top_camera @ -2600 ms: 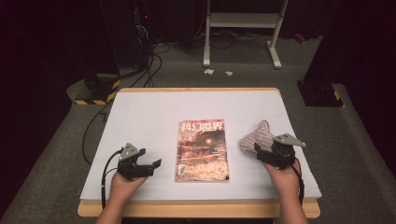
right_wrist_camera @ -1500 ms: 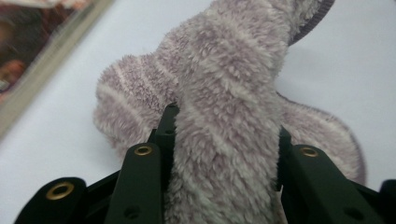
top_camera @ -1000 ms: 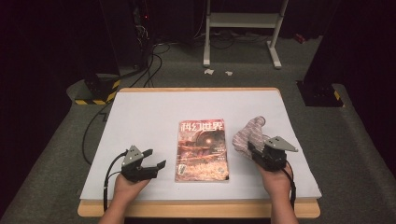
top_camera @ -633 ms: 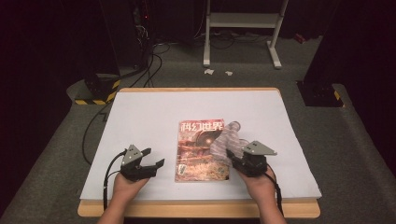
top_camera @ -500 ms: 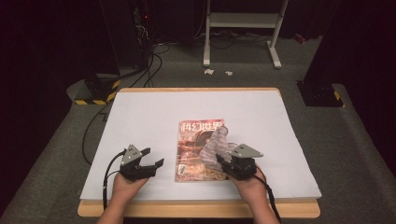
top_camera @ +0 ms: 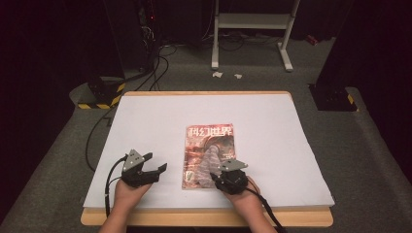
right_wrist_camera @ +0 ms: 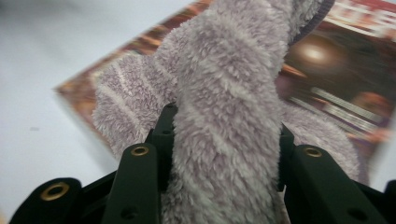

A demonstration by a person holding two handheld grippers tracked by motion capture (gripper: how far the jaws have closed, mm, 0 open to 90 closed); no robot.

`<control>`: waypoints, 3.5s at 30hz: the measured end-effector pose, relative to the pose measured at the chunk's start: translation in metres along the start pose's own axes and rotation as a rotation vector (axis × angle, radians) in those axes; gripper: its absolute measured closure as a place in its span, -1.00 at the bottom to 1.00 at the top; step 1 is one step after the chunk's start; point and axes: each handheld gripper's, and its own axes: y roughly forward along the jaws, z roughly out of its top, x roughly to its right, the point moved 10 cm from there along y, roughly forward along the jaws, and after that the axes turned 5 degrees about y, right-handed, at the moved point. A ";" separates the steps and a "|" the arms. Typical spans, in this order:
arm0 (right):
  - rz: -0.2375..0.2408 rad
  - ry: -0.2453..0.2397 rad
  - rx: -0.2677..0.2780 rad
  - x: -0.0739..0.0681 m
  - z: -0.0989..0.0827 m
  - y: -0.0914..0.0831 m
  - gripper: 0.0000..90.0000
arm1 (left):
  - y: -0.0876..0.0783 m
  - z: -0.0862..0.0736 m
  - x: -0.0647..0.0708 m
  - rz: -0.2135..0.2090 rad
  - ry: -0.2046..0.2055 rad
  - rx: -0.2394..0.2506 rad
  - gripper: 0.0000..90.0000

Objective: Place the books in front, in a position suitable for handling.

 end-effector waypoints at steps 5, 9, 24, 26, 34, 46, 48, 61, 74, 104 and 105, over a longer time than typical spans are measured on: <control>0.053 -0.045 -0.008 -0.036 0.012 0.019 0.32 | -0.004 0.002 -0.008 0.012 -0.014 0.012 -0.44; 0.085 -0.078 -0.008 -0.062 0.022 0.032 0.32 | -0.006 0.001 -0.012 0.016 -0.024 0.015 -0.44; -0.121 0.080 -0.005 0.039 -0.021 -0.025 0.31 | -0.008 -0.002 -0.010 0.006 -0.022 0.005 -0.44; -0.138 0.099 0.000 0.048 -0.026 -0.032 0.31 | -0.007 -0.002 -0.011 0.007 -0.022 0.004 -0.44; -0.136 0.033 -0.026 0.027 -0.012 -0.017 0.31 | -0.006 0.000 -0.013 0.013 -0.026 0.009 -0.44; 0.046 -0.094 -0.017 -0.073 0.025 0.037 0.30 | -0.007 -0.005 -0.015 0.005 -0.034 0.001 -0.44; 0.032 -0.108 -0.019 -0.074 0.026 0.038 0.30 | -0.006 -0.006 -0.014 0.002 -0.031 0.001 -0.44; -0.168 0.080 -0.001 0.034 -0.015 -0.017 0.30 | -0.007 -0.005 -0.018 0.012 -0.044 0.002 -0.44; -0.189 0.054 -0.045 0.043 0.007 0.003 0.30 | -0.014 -0.007 -0.031 0.046 -0.056 0.000 -0.44; -0.217 0.129 -0.014 0.068 -0.001 -0.004 0.30 | -0.013 -0.012 -0.030 0.043 -0.043 -0.026 -0.45; -0.217 0.129 -0.014 0.068 -0.001 -0.004 0.30 | -0.013 -0.012 -0.030 0.043 -0.043 -0.026 -0.45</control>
